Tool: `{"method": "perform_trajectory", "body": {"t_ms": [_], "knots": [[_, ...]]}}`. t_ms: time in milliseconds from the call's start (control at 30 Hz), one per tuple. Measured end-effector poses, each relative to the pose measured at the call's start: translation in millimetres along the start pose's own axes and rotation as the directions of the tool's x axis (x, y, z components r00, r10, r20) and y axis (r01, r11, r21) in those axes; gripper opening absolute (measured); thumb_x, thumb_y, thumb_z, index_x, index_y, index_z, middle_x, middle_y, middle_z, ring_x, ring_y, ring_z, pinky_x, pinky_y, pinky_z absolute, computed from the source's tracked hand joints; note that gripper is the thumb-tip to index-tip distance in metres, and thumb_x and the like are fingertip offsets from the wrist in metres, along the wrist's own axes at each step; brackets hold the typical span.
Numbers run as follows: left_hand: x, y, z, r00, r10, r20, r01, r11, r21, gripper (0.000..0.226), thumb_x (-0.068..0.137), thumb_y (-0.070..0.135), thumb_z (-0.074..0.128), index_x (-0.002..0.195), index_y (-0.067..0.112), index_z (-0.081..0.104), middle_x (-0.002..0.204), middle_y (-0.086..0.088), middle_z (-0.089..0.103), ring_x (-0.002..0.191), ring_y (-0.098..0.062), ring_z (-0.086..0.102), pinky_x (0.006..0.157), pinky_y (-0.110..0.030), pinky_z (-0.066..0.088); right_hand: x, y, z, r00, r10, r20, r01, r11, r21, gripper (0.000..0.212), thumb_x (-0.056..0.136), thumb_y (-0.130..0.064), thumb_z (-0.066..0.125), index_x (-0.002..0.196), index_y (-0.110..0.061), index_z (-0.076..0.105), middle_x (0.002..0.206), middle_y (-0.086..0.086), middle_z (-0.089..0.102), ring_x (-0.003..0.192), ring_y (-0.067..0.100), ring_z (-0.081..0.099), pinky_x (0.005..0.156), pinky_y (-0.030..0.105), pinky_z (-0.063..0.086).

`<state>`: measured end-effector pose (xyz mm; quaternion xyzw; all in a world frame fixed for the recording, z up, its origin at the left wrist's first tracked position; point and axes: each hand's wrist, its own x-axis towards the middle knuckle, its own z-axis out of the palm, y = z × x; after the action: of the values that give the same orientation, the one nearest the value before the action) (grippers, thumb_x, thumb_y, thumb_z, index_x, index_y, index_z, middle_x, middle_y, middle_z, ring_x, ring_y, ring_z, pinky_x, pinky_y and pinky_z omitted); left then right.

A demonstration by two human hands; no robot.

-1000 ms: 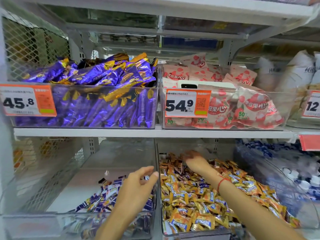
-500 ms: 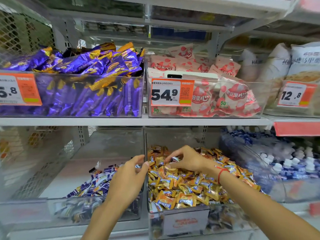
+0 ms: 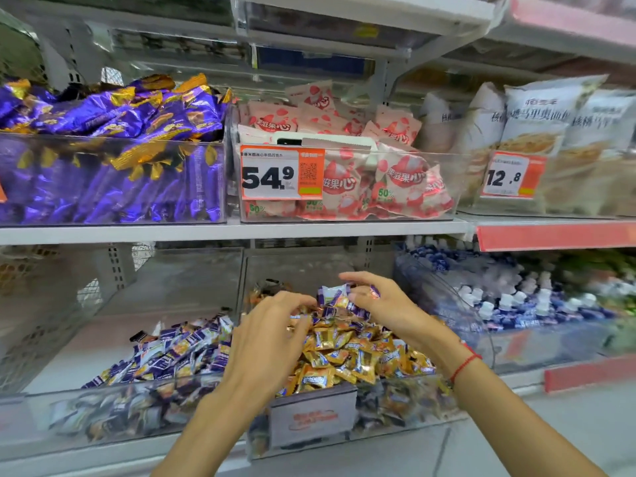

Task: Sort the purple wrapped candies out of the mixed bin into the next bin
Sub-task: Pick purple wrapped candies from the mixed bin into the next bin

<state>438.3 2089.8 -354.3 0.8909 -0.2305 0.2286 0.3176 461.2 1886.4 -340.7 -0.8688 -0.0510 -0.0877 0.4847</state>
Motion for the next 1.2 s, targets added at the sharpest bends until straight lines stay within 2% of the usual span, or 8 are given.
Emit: {"method": "perform_trajectory", "body": {"t_ms": [100,233,533,733,800,933,1033,1200], "knots": [[0,8,11,0.998,-0.033,0.055,0.039,0.994,-0.098,0.039,0.097,0.036,0.050,0.136,0.037,0.048,0.132,0.022,0.052,0.113,-0.005,0.057,0.095,-0.025,0.044,-13,-4,-9,0.991,0.059,0.118,-0.067,0.996,0.061,0.032,0.099,-0.015,0.051,0.126,-0.030,0.059,0.120,-0.001,0.060,0.101,0.002,0.058,0.072,0.014,0.046],[3,20,18,0.974,-0.167,0.150,0.213,0.896,-0.390,0.062,0.088,0.053,0.056,0.144,0.036,0.037,0.126,0.016,0.051,0.109,0.002,0.057,0.095,-0.033,0.051,-21,-15,-11,0.975,0.015,0.220,-0.082,0.951,0.298,0.024,0.096,-0.018,0.058,0.119,-0.025,0.063,0.111,0.006,0.070,0.095,0.022,0.066,0.083,0.030,0.050],[-6,27,-6,0.963,-0.260,0.067,0.219,0.619,-0.754,0.033,0.080,0.019,0.074,0.113,0.019,0.069,0.093,0.003,0.076,0.085,-0.009,0.072,0.071,-0.019,0.057,-27,-34,14,0.984,0.024,0.179,-0.127,0.795,0.594,0.025,0.084,-0.010,0.070,0.108,-0.008,0.063,0.092,0.006,0.072,0.069,0.010,0.066,0.062,0.018,0.053],[-10,-11,-47,0.942,-0.332,-0.049,0.182,0.628,-0.756,0.028,0.082,0.007,0.072,0.106,0.021,0.070,0.087,0.009,0.076,0.082,-0.007,0.072,0.069,-0.015,0.054,-24,-63,57,0.997,-0.063,-0.042,0.075,0.914,0.398,0.018,0.086,-0.020,0.071,0.096,-0.006,0.065,0.065,-0.002,0.062,0.050,0.004,0.057,0.048,0.016,0.045],[-14,-38,-61,0.910,-0.373,-0.180,0.185,0.755,-0.629,0.027,0.083,0.011,0.073,0.101,0.031,0.070,0.085,0.020,0.073,0.083,-0.002,0.070,0.073,-0.020,0.055,-12,-70,73,0.999,-0.049,-0.018,0.053,0.936,0.348,0.009,0.090,-0.016,0.067,0.094,-0.009,0.062,0.067,0.000,0.056,0.049,0.006,0.050,0.048,0.016,0.041],[-28,-92,-75,0.854,-0.420,-0.308,0.347,0.900,-0.263,0.029,0.087,0.022,0.068,0.097,0.048,0.062,0.094,0.022,0.068,0.091,-0.006,0.067,0.085,-0.039,0.054,13,-86,123,0.949,-0.284,0.137,0.283,0.959,0.024,0.024,0.094,0.003,0.040,0.098,-0.019,0.048,0.104,0.000,0.047,0.095,0.016,0.047,0.078,0.023,0.036],[-35,-106,-72,0.869,-0.436,-0.234,0.374,0.889,-0.266,0.025,0.090,0.036,0.065,0.106,0.055,0.057,0.104,0.021,0.067,0.099,-0.009,0.066,0.089,-0.045,0.053,24,-82,155,0.852,-0.443,0.278,0.521,0.771,-0.367,0.038,0.089,0.007,0.041,0.123,-0.009,0.048,0.127,0.007,0.046,0.118,0.022,0.040,0.098,0.030,0.034],[-30,-98,-65,0.910,-0.380,-0.168,0.355,0.921,-0.157,0.047,0.093,0.061,0.037,0.132,0.038,0.051,0.125,0.018,0.060,0.119,-0.010,0.053,0.096,-0.035,0.043,15,-69,133,0.881,-0.396,0.260,0.470,0.794,-0.385,0.037,0.101,-0.027,0.045,0.136,-0.017,0.049,0.138,0.001,0.050,0.131,0.016,0.037,0.109,0.029,0.028]]}}
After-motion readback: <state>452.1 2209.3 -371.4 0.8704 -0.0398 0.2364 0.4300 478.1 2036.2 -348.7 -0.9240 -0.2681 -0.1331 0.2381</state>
